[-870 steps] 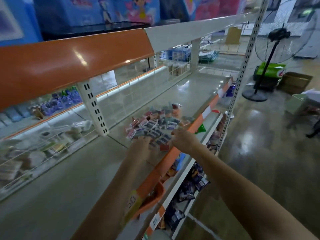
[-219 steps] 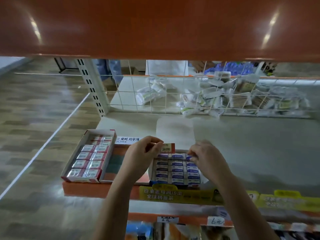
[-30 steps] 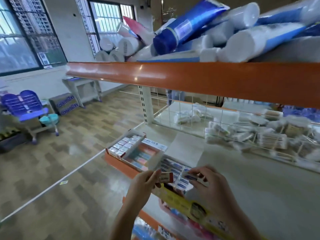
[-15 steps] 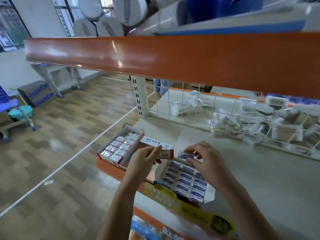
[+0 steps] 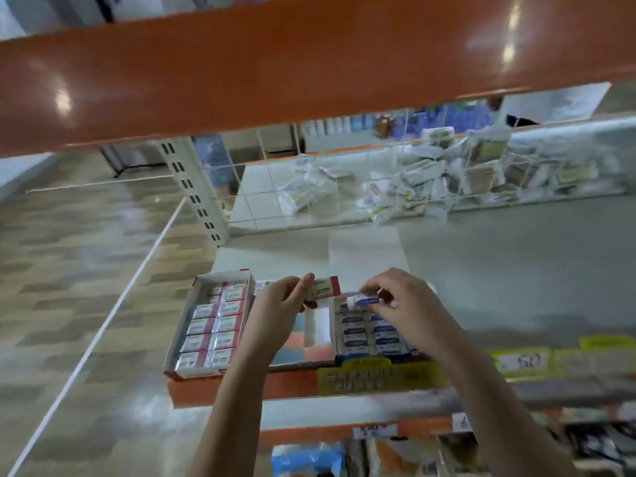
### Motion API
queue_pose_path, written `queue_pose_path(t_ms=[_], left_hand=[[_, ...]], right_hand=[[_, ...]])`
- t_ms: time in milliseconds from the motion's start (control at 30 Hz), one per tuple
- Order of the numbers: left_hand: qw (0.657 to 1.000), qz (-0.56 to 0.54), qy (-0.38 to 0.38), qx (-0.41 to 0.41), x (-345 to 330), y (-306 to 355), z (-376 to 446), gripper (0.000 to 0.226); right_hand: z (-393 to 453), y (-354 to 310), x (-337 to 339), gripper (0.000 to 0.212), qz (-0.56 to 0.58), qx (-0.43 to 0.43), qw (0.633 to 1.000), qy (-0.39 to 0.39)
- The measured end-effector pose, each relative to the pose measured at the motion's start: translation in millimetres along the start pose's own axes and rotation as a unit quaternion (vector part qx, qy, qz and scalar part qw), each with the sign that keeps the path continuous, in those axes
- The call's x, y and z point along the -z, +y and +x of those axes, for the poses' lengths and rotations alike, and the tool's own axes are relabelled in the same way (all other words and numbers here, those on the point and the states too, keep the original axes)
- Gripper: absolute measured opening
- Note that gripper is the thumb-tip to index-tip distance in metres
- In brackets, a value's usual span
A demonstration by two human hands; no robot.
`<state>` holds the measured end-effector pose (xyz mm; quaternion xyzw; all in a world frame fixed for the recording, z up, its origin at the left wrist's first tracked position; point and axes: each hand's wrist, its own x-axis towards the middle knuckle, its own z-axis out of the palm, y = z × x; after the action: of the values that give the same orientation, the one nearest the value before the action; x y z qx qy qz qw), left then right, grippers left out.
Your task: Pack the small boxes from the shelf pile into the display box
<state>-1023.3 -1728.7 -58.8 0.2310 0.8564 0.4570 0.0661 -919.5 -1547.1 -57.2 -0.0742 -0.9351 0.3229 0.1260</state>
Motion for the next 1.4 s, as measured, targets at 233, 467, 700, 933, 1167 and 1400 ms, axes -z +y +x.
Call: queue_pose_path(t_ms=[233, 467, 700, 933, 1167, 1400], left_hand=[[0.997, -0.023, -0.074, -0.003, 6, -13, -2, 0.029], [0.998, -0.030, -0.063, 0.007, 17, -27, -5, 0.027], [0.998, 0.005, -0.057, 0.011, 22, -33, -9, 0.019], [0.997, 0.028, -0.072, -0.008, 33, -32, -10, 0.014], [0.995, 0.080, -0.020, -0.060, 78, -47, 3, 0.008], [0.985, 0.172, -0.013, -0.029, 124, -80, 29, 0.002]], right_hand=[[-15, -7, -29, 0.022, -0.034, -0.064, 0.997, 0.007], [-7, -11, -49, 0.023, -0.046, -0.067, 0.996, 0.033], [-6, -9, -56, 0.020, -0.093, -0.048, 0.994, 0.041], [-5, -10, -54, 0.025, -0.139, -0.046, 0.989, 0.020], [13, -33, -36, 0.020, -0.130, -0.038, 0.989, 0.056], [49, -85, -68, 0.021, -0.094, 0.030, 0.995, 0.022]])
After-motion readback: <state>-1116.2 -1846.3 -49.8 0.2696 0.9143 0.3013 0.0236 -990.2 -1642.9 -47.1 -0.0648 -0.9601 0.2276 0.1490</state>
